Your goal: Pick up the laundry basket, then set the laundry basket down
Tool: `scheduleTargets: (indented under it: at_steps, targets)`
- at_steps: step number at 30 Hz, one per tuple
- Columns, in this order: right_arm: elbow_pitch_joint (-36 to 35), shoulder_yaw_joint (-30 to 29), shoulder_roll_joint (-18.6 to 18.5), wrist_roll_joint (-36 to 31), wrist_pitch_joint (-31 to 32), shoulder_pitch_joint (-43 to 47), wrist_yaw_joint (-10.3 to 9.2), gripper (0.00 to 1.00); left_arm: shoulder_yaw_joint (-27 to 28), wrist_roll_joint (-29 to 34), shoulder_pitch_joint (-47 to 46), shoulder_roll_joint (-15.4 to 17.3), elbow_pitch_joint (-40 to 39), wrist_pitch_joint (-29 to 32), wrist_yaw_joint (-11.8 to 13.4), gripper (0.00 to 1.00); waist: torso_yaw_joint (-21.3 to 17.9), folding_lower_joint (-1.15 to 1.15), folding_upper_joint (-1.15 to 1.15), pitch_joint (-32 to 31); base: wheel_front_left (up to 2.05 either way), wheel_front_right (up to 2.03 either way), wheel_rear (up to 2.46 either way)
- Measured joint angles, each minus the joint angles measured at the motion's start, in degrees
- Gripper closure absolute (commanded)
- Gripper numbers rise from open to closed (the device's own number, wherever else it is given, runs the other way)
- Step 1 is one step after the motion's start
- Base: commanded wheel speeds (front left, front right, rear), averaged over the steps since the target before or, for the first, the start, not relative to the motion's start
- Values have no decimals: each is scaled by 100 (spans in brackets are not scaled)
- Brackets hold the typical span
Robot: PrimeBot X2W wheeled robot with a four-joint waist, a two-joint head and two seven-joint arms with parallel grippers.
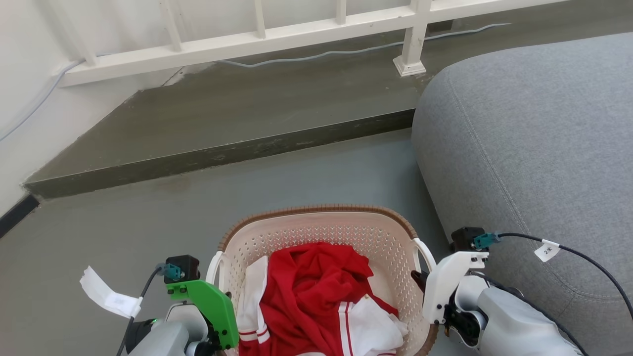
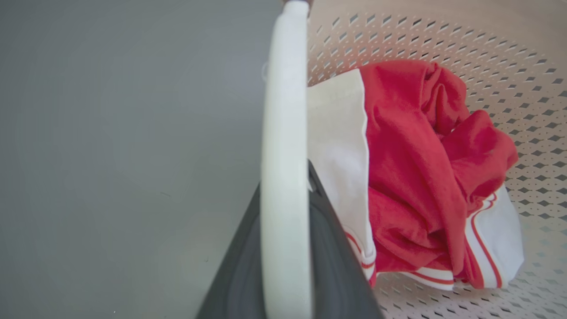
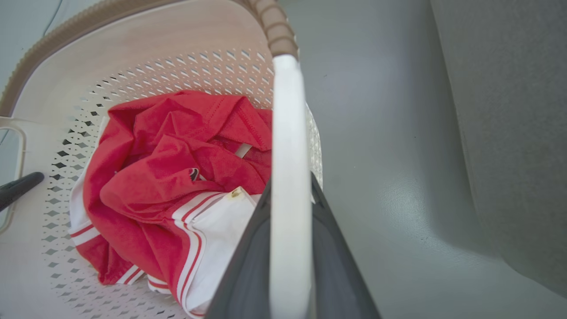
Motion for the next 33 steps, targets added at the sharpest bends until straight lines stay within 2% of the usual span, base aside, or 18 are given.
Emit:
scheduleTargets:
  at_steps: [33]
  targets:
    - [-13, 261, -87, 298, 32, 2, 0, 100, -229, -205, 11, 8, -86, -4, 151, 100, 17, 0, 0, 77, 0, 0, 0]
